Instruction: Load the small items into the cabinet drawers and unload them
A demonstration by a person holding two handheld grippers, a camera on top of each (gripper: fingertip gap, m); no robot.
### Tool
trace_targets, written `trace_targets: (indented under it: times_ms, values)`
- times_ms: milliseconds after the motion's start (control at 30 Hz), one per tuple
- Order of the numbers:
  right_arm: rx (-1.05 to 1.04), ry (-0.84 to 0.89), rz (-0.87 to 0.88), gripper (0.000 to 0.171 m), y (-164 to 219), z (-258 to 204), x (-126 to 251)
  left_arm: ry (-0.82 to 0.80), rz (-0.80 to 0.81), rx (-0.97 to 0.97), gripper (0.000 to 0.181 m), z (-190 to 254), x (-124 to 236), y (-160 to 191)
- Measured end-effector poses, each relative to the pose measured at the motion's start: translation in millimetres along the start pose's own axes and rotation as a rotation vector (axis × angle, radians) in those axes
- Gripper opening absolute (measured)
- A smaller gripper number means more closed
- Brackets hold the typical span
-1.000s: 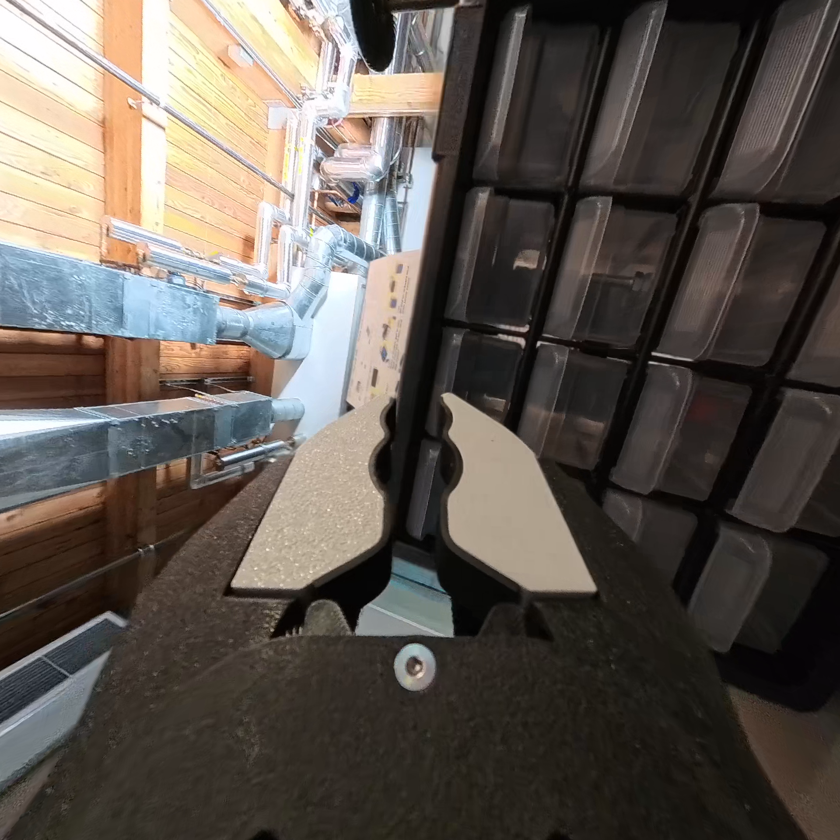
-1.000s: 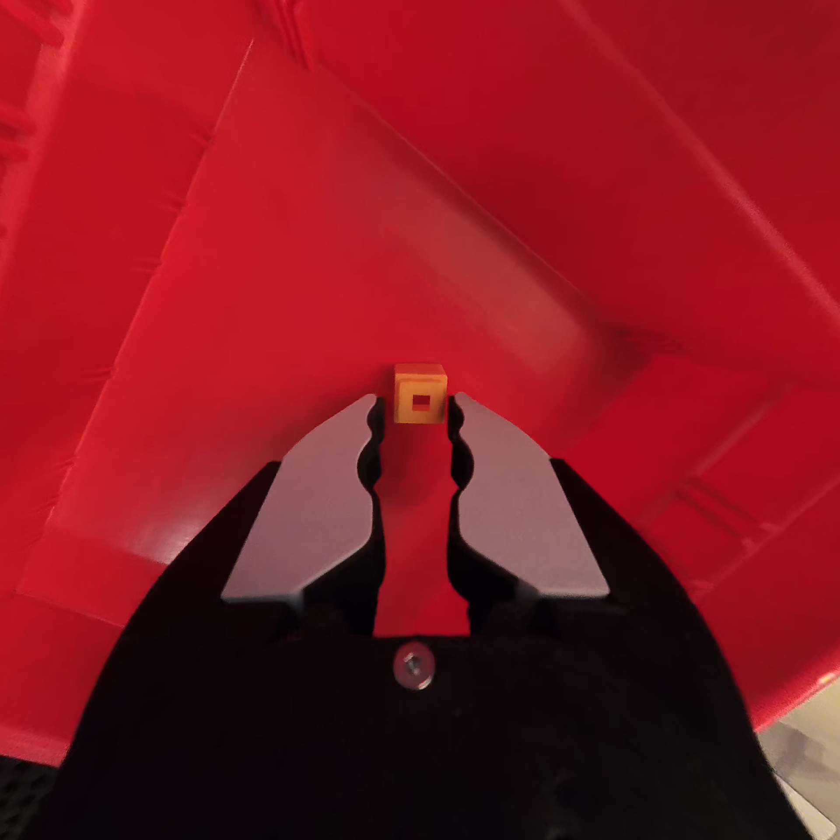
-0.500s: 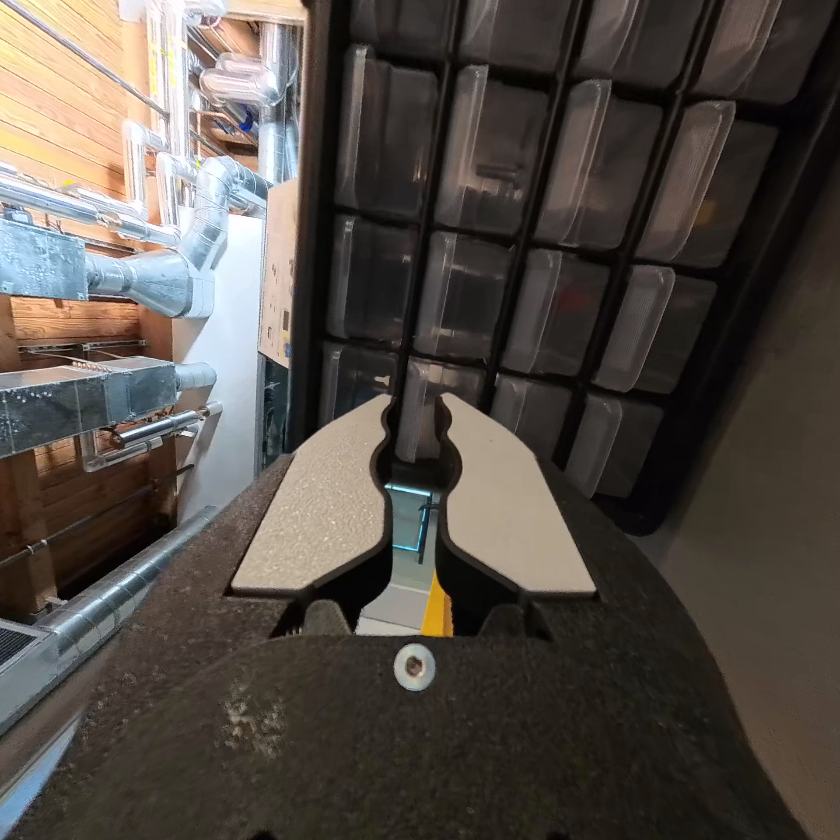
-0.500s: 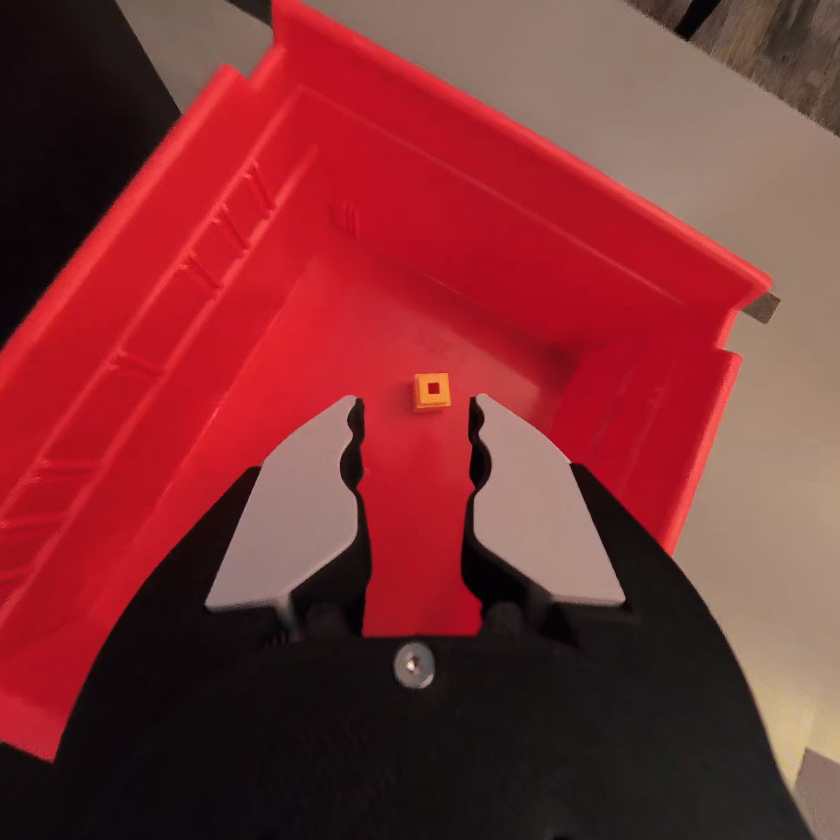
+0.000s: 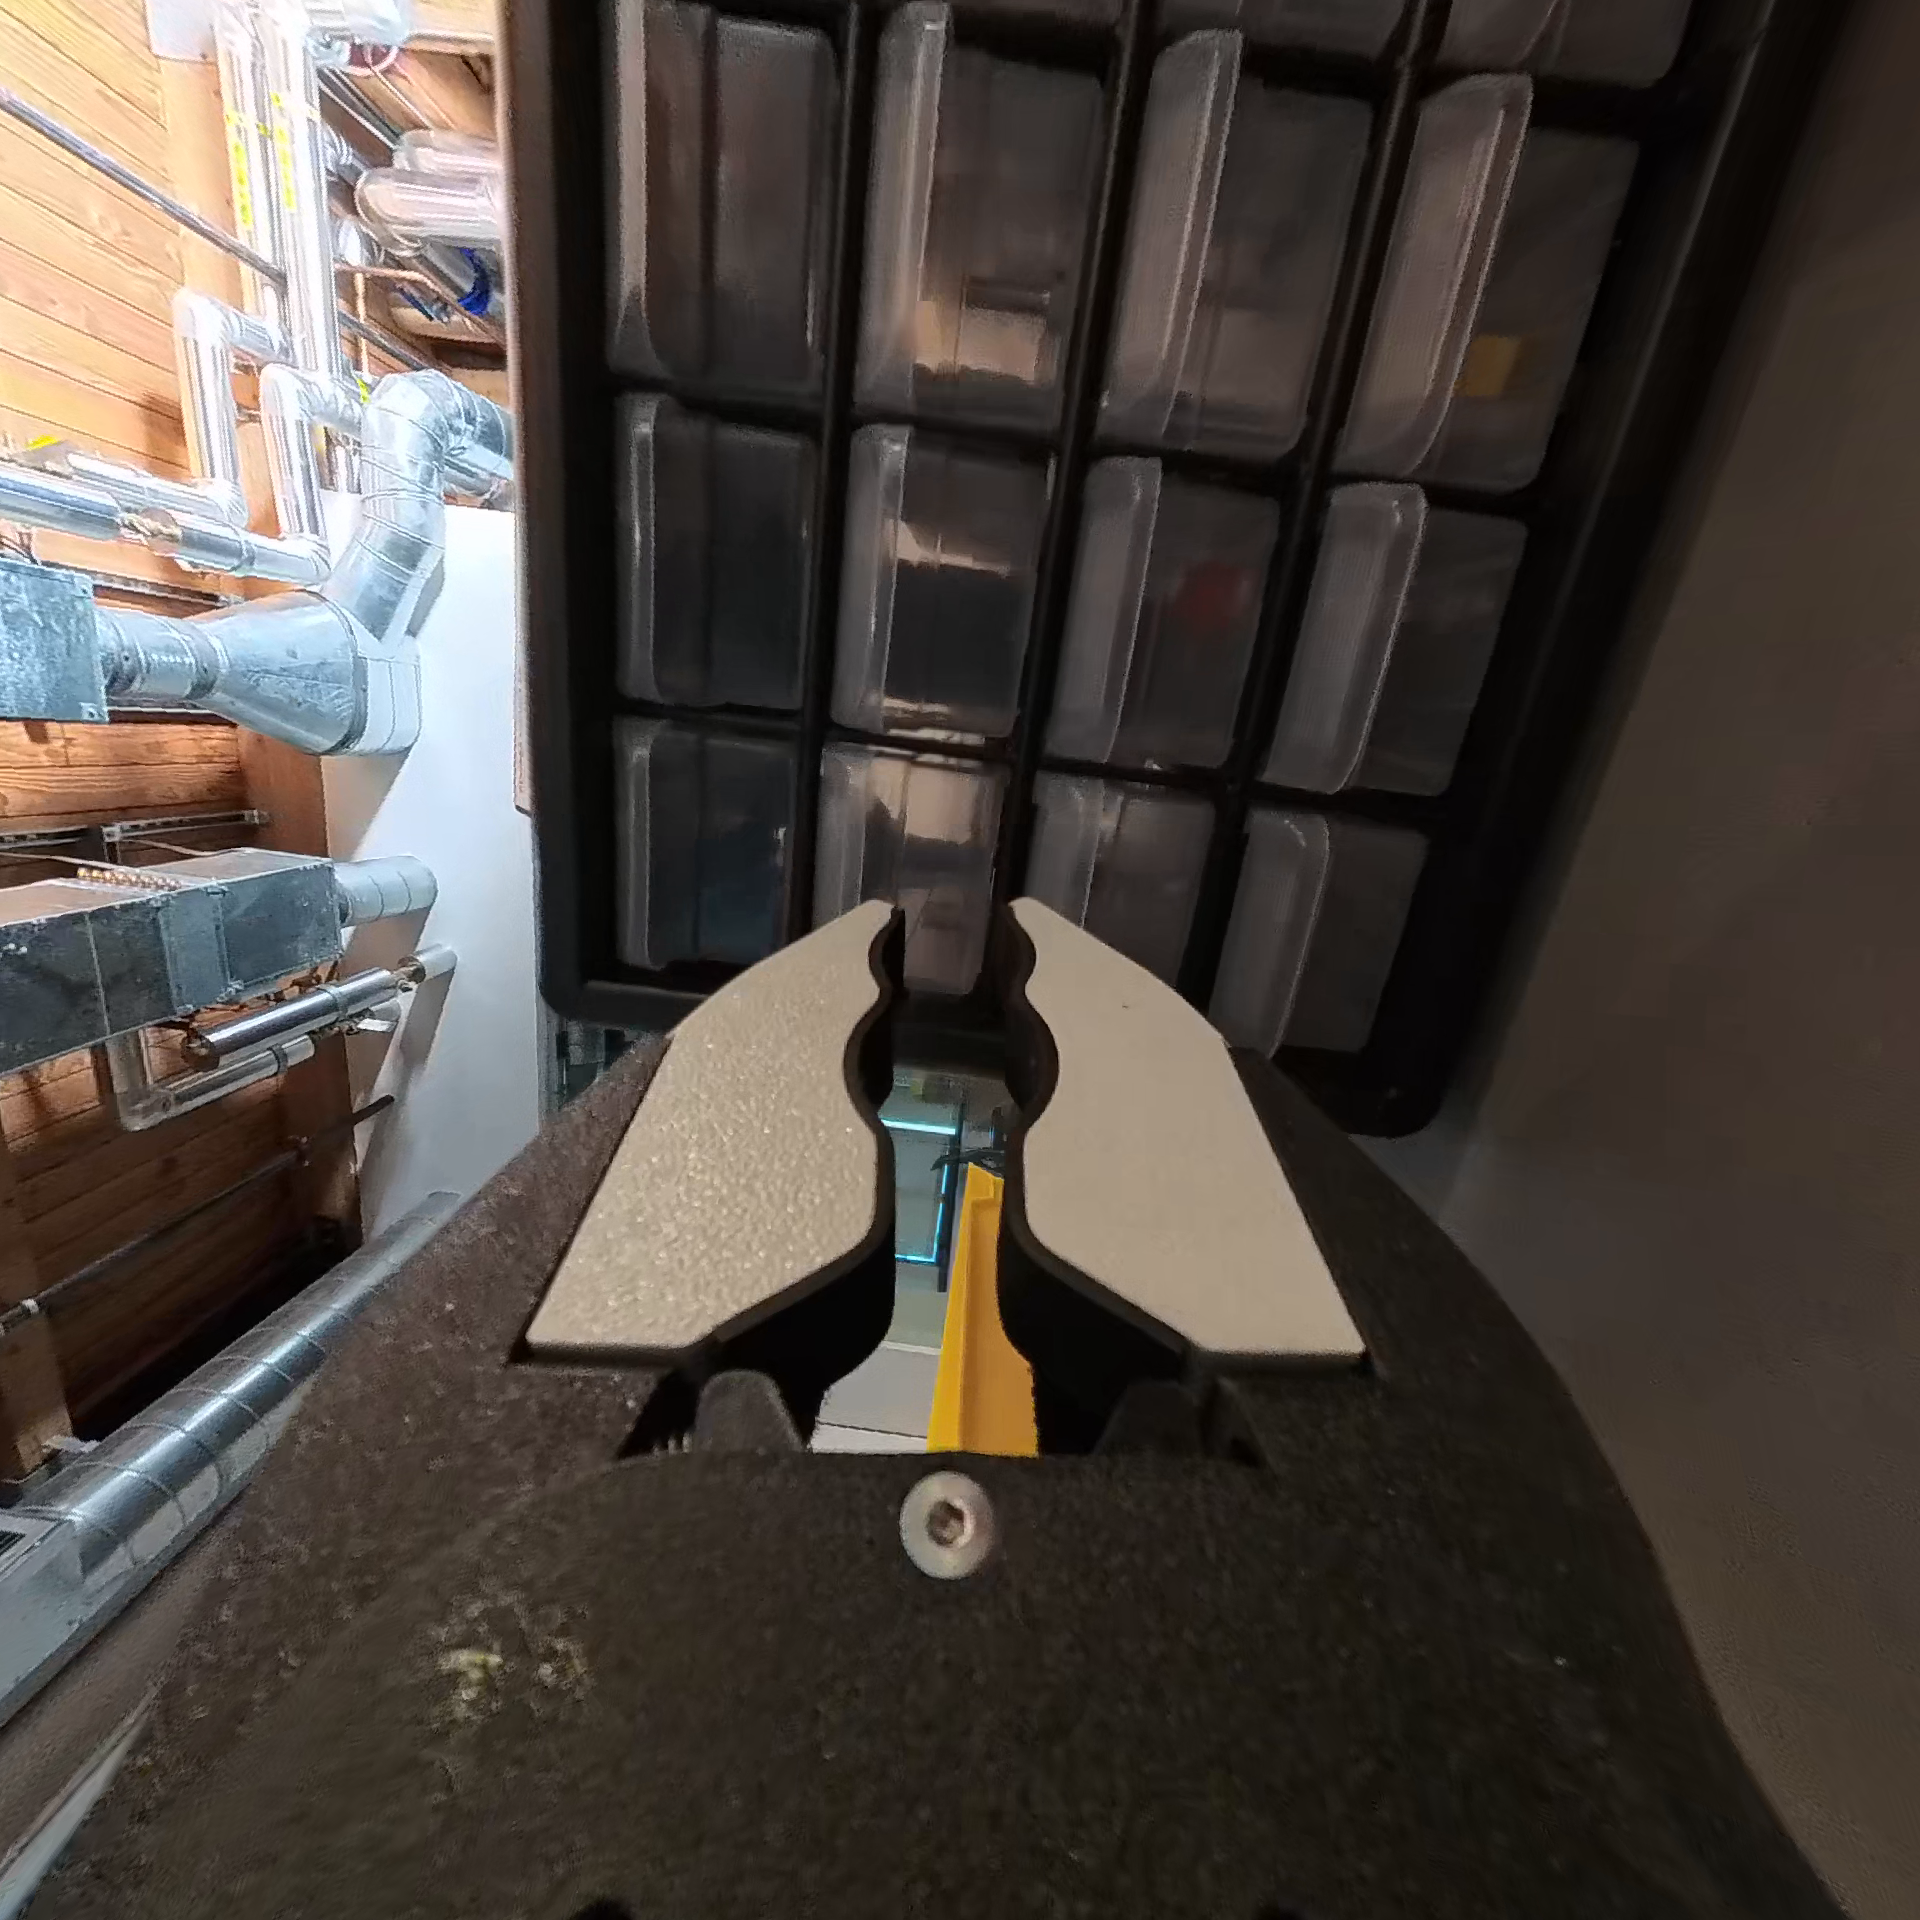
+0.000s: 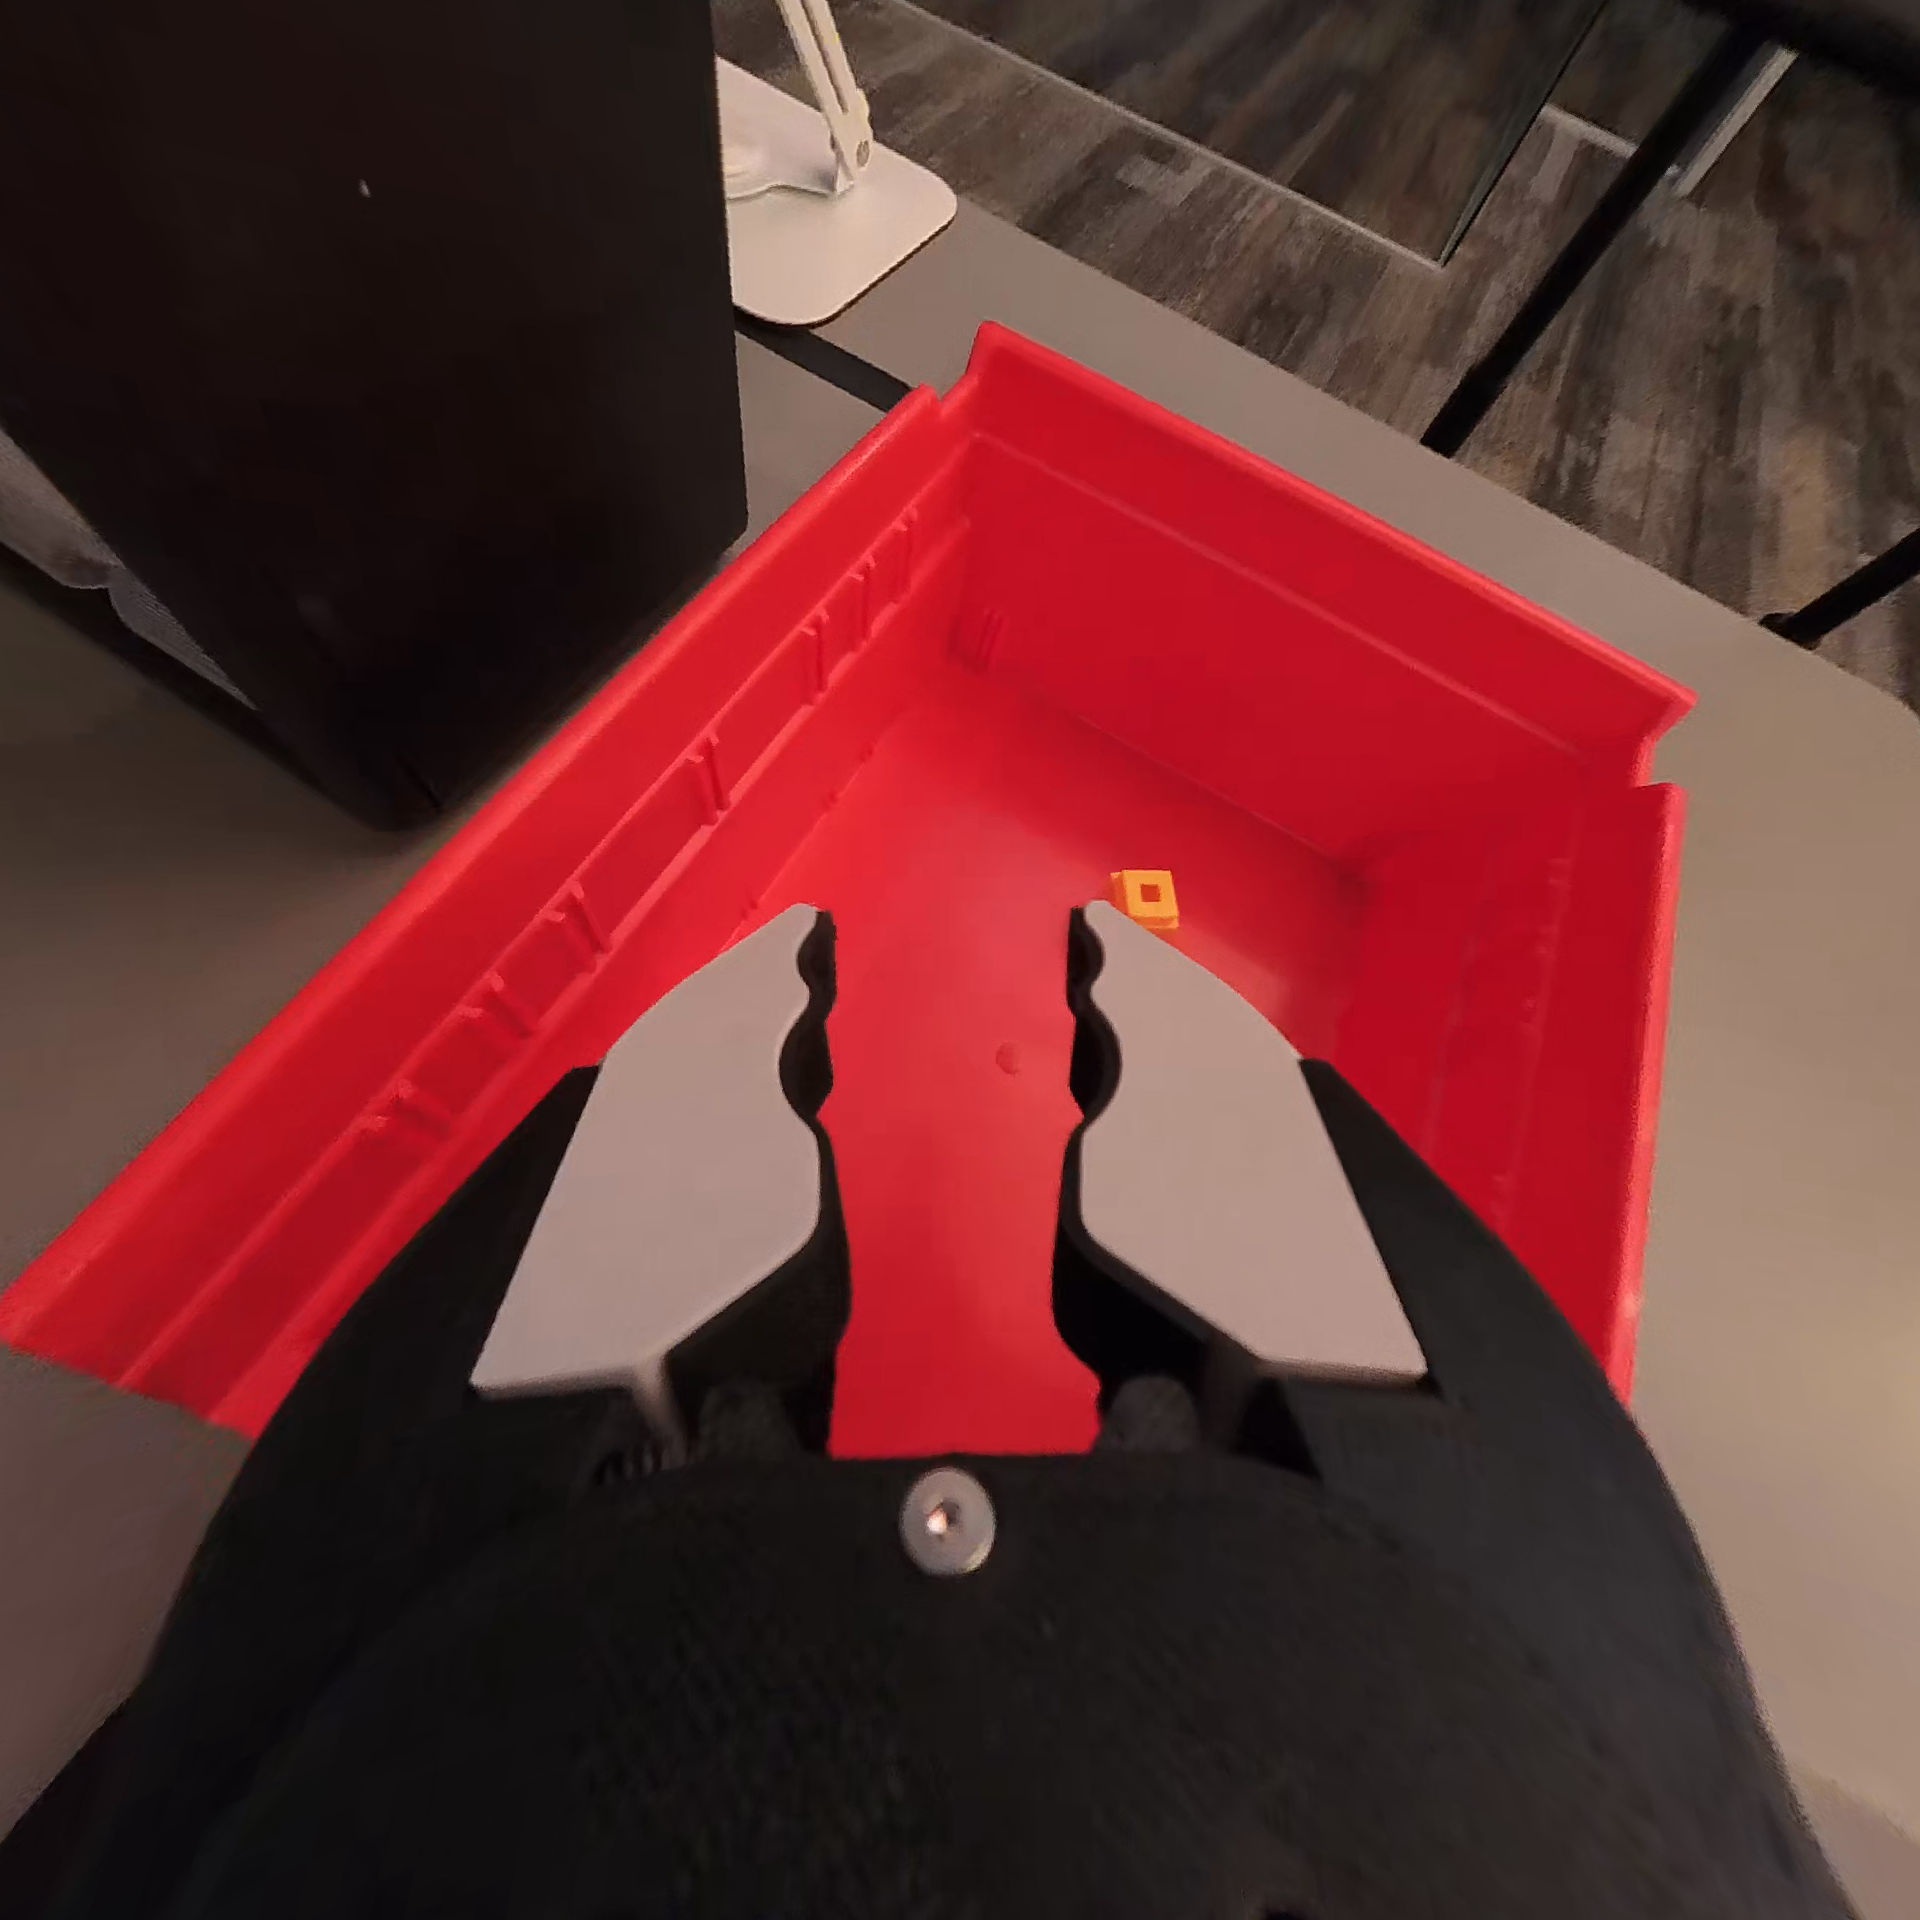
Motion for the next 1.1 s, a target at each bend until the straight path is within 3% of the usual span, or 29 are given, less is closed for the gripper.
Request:
trace_targets:
  times_ms: [400,600,933,1100]
  values:
    - [-0.108,0.110,0.025,0.042,-0.4,1.3,22.9,0.050,0.102,-0.039,0.016,13.1,17.6,-1.7]
    - [-0.189,0.176,0.119,0.040,-10.4,6.7,30.3,0.017,0.171,-0.001,0.015,3.9,17.0,-27.9]
    - [-0.204,0.169,0.197,0.039,-3.3,1.1,33.3,-0.079,0.266,0.104,0.016,-2.5,-22.9,-81.9]
    - [-0.256,0.101,0.270,0.039,-4.4,-1.0,44.1,-0.108,0.274,0.041,0.018,6.6,-43.8,-92.0]
Point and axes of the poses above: each gripper's, where its closed fingertips meet, x back along the fingers, y out of its underside, z = x × y across the jaws, the point moved 6 cm from there along x, back along the fingers, and after that the axes turned 7 degrees about x, right-handed, at the moved point
